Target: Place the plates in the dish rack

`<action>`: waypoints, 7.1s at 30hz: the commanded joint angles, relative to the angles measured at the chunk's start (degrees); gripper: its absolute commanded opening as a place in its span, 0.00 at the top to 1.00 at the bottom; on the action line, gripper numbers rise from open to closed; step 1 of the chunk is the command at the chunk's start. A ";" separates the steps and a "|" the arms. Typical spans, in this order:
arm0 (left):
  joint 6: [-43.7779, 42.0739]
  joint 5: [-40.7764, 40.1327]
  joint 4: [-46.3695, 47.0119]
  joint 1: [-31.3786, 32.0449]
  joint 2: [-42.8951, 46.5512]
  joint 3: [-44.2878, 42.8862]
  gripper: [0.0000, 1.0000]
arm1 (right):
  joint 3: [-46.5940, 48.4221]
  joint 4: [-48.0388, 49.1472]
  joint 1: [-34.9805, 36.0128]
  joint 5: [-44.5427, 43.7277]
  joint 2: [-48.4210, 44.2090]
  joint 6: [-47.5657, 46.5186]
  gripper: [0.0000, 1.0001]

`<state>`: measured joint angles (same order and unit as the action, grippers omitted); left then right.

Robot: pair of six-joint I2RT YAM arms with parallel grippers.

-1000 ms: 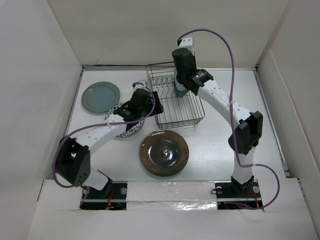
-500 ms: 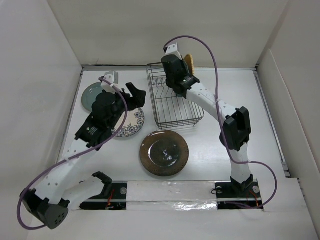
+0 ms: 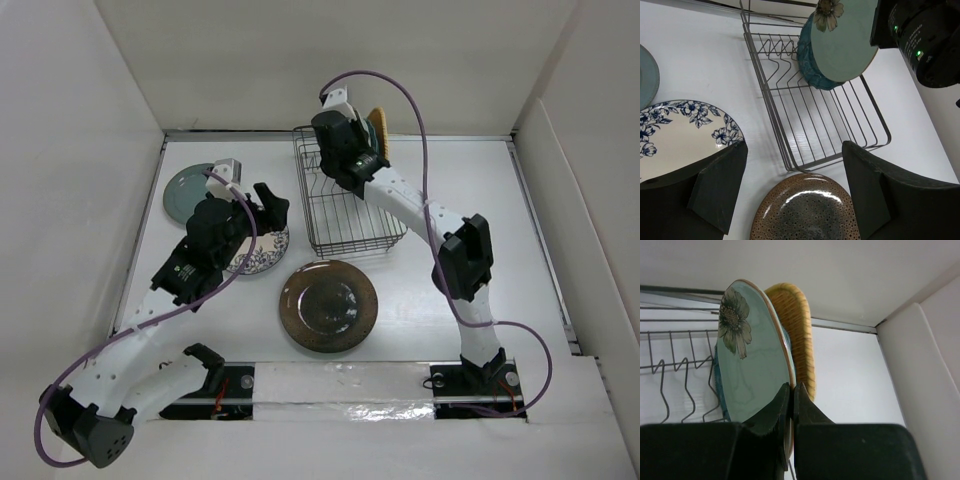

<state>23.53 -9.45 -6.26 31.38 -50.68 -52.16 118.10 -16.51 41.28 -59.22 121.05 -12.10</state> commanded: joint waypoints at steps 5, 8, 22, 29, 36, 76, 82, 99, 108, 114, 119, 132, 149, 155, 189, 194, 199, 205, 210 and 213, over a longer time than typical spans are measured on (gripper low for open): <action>0.20 2.95 2.31 -0.26 1.02 -0.22 0.27 | 6.62 5.70 -0.75 -6.36 -2.67 -0.04 1.00; 0.11 3.21 2.22 -0.26 1.02 -0.31 0.27 | 7.49 3.95 -0.76 -5.21 -0.47 1.28 1.00; 0.20 3.74 2.39 -0.26 0.84 -0.31 0.27 | 2.22 0.70 -1.37 0.24 3.57 10.59 1.00; 0.38 4.53 2.66 -0.26 0.84 -0.05 0.27 | -4.46 -1.94 -1.99 6.39 0.07 20.44 0.94; 0.38 4.44 2.66 -0.26 0.76 -0.04 0.27 | -7.45 -2.38 -3.66 10.88 -7.04 24.40 0.57; 15.23 23.16 1.42 -45.61 -18.67 20.26 0.33 | -76.00 23.81 1.17 38.04 -67.53 33.01 0.79; 17.86 21.85 5.47 -42.36 -23.06 19.11 0.47 | -77.23 23.63 0.12 39.35 -69.45 33.72 0.73; 20.68 24.75 10.92 -41.75 -30.36 22.10 0.80 | -78.99 22.40 -3.84 41.29 -74.56 34.33 0.73; 18.57 24.04 8.64 -41.13 -22.56 22.98 1.00 | -78.73 22.40 -3.84 41.12 -74.65 34.68 0.73; 15.32 25.80 4.87 -40.60 -8.67 19.83 1.00 | -76.89 21.61 -3.84 42.78 -72.89 34.60 0.73; 12.95 24.39 2.31 -40.60 -2.41 14.99 1.00 | -75.48 21.61 -3.84 44.89 -71.49 35.30 0.72; 14.08 22.74 5.29 -40.60 4.00 5.33 1.00 | -64.06 19.41 0.03 52.97 -62.27 33.19 0.37; 29.46 44.25 28.93 -37.80 1.54 5.84 1.00 | -45.59 28.88 -2.07 68.35 -34.41 41.00 0.06; 31.13 47.77 31.39 -35.69 1.81 5.67 1.00 | -48.22 36.18 -3.92 77.14 -30.00 46.10 0.05; 13.74 41.96 17.16 -32.25 -3.55 8.13 0.32 | -37.88 25.49 -7.61 43.78 -34.49 37.69 1.00; 13.91 45.31 18.21 -30.41 -4.43 9.09 0.41 | -27.08 19.51 -7.09 29.72 -29.66 28.65 1.00; 14.09 46.46 18.13 -30.41 -5.22 9.01 0.42 | -18.45 14.86 -6.56 23.02 -22.54 21.95 1.00; 14.44 46.54 18.13 -30.41 -5.40 9.01 0.43 | -8.17 9.84 -6.56 22.22 -14.28 16.06 1.00; 14.18 45.67 17.95 -30.41 -5.49 9.10 0.44 | -7.45 9.92 -6.03 22.04 -12.16 15.44 1.00; 14.44 45.75 18.13 -30.41 -5.49 9.10 0.45 | -8.15 10.10 -6.03 22.31 -11.11 15.26 1.00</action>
<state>38.79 35.75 9.98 0.80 -56.42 -41.76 105.93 -14.61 34.59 -34.61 113.12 4.43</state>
